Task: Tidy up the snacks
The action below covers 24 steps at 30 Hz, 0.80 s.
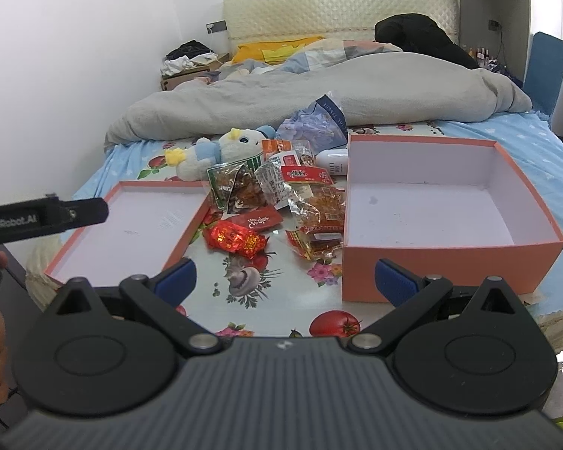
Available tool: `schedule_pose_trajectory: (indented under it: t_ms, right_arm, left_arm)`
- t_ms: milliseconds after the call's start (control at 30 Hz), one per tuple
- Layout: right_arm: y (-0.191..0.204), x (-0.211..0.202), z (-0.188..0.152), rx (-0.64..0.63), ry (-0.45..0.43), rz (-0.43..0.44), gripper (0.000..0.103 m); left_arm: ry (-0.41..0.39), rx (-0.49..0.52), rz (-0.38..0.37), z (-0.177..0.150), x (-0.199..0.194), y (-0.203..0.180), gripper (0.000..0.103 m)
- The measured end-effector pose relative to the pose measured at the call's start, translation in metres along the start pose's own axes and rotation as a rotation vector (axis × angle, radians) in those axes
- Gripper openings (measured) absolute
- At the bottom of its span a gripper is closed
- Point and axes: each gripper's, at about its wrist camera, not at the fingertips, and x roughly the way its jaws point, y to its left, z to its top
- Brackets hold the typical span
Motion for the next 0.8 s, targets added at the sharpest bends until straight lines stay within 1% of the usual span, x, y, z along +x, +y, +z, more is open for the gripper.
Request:
schedule_pose_trajectory:
  t_ms: [33,100,300,567,800]
  right_arm:
    - [-0.0011,0.0000,-0.0007,0.005,0.005,0.003,0.103]
    - [-0.0023,-0.0002,-0.0021,0.009,0.012,0.007,0.103]
    - [-0.0031,-0.0001,-0.0040,0.014,0.018,-0.001,0.103]
    - [-0.0044,0.0027,-0.0066,0.028,0.027,0.015,0.103]
    - [-0.0060,0.0040,-0.0082,0.034,0.015,0.026,0.103]
  left_arm:
    - [0.010,-0.001,0.001,0.0009,0.0010,-0.0017,0.103]
    - [0.002,-0.003,-0.018,0.0028,-0.0007,-0.0034,0.103]
    - [-0.002,-0.008,-0.042,0.0069,-0.0007,-0.0058,0.103]
    - [0.000,-0.009,-0.034,0.0074,0.0003,-0.0052,0.103]
    - [0.014,-0.006,-0.026,0.0069,0.0038,-0.0011,0.103]
